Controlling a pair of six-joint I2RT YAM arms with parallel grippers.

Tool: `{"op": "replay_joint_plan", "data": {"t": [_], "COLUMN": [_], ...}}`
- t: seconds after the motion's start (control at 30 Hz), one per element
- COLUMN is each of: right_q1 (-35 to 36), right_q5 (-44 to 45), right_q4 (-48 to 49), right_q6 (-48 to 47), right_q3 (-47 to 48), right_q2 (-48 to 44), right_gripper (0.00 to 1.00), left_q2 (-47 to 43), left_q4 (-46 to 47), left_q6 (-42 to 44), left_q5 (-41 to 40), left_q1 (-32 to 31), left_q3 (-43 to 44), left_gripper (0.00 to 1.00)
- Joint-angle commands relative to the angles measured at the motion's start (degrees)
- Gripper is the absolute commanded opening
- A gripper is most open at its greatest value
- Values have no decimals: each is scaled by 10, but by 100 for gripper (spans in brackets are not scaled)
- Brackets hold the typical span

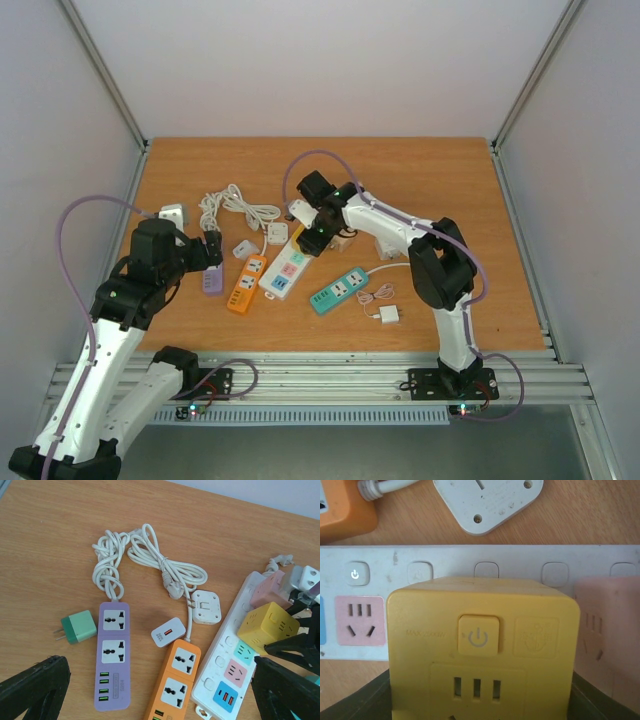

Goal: Insert the plug

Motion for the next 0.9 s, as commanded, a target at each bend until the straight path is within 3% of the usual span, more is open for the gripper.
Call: {"op": "replay_joint_plan", "data": {"t": [0.0,0.33,0.53,0.73,0.87], "right_q1": [9,10,10,12,12], "right_q5": [87,138,129,53,17], "right_q4": [-37,-57,-50,-28,-13], "right_q6": [30,76,96,133,153], "right_q3": [-23,-7,5,21,14], "right_q2": [50,93,67,-3,-47], "right_gripper": [52,52,57,79,89], "left_q2": [-1,0,1,1,1], "left_q4": [25,26,25,25,25], "left_q6": [7,7,7,7,7], "left_q5": [0,-2,-2,-3,-3], "left_q1": [3,3,4,4,4], "left_q3": [-5,-6,-5,-5,-5], "left_gripper": [99,99,99,99,100]}}
